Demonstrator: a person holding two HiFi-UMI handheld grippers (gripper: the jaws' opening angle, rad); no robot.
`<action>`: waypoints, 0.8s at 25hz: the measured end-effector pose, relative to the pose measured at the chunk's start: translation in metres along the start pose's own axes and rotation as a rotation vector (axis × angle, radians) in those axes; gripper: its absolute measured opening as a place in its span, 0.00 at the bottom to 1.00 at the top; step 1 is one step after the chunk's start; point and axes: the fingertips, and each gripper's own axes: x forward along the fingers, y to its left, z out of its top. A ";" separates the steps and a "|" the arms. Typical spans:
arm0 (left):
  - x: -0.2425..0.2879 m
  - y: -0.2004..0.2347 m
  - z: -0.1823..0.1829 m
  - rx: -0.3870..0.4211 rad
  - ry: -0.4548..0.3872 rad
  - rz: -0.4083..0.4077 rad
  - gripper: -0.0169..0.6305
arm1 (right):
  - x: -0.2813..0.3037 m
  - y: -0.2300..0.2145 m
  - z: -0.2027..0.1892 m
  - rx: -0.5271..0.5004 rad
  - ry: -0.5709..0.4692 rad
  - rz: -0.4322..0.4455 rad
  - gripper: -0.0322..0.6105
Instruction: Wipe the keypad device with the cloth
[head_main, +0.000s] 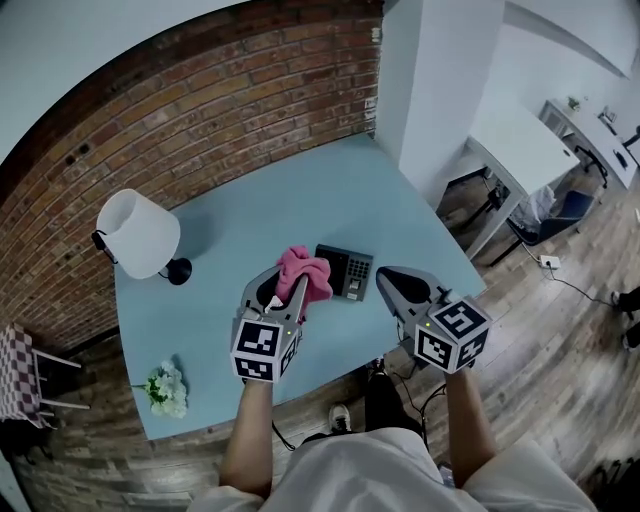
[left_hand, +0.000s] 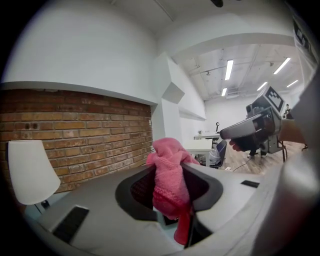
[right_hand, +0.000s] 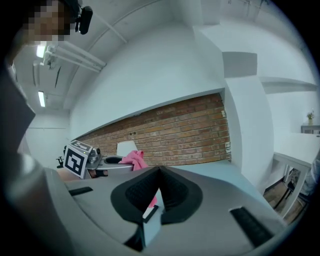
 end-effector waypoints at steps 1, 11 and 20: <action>0.008 0.002 -0.003 -0.004 0.006 0.004 0.26 | 0.007 -0.009 -0.005 -0.007 0.018 -0.003 0.05; 0.088 0.031 -0.040 -0.056 0.083 0.023 0.26 | 0.089 -0.075 -0.066 -0.098 0.221 0.006 0.12; 0.143 0.041 -0.097 -0.098 0.198 0.008 0.26 | 0.128 -0.118 -0.119 -0.118 0.369 -0.018 0.12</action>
